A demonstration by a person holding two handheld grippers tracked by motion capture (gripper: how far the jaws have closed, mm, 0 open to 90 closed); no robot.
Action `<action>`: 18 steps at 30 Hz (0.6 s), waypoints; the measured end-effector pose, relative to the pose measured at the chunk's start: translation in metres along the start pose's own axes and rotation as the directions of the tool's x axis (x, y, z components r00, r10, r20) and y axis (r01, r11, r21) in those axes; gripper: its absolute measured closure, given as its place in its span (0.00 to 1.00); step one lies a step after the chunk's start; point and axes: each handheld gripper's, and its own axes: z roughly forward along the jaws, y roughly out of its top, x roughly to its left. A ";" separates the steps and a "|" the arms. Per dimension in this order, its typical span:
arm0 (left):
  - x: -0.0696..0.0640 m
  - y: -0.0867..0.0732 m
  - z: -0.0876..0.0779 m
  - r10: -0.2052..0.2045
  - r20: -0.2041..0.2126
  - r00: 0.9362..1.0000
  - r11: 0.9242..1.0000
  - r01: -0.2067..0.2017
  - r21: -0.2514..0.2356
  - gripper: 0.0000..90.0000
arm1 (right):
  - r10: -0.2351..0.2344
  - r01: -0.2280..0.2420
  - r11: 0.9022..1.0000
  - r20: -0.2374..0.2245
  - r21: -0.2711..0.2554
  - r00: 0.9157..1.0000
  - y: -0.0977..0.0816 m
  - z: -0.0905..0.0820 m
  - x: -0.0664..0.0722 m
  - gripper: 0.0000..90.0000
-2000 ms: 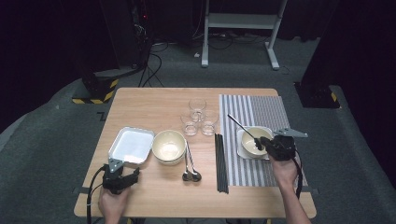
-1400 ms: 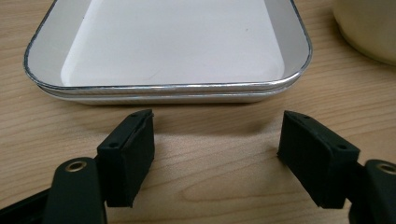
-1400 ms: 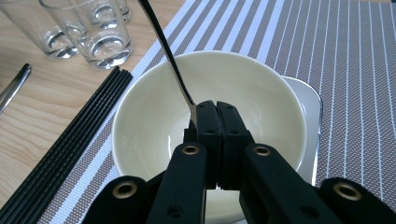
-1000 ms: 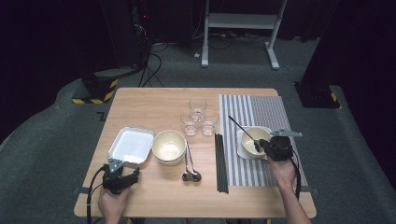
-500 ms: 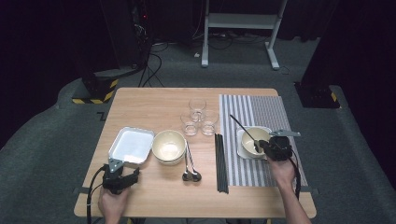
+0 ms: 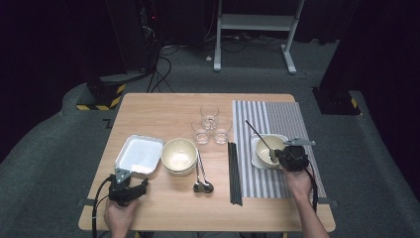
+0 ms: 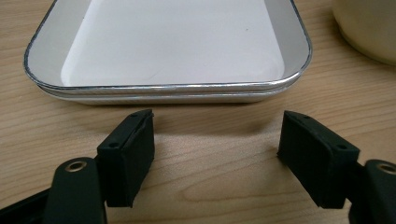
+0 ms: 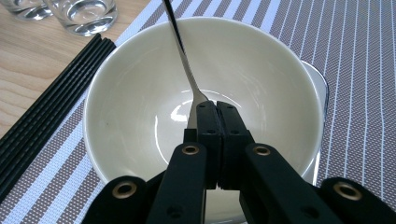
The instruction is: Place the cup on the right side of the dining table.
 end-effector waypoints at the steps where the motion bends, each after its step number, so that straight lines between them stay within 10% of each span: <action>1: 0.000 0.000 0.000 0.000 0.000 1.000 1.000 0.000 0.000 0.30 | -0.003 0.003 1.000 0.000 0.001 1.000 0.000 0.000 0.000 0.99; 18: 0.000 0.000 0.000 0.001 0.000 1.000 1.000 -0.001 0.001 0.30 | 0.003 -0.003 1.000 0.000 0.013 1.000 -0.001 0.003 -0.001 0.99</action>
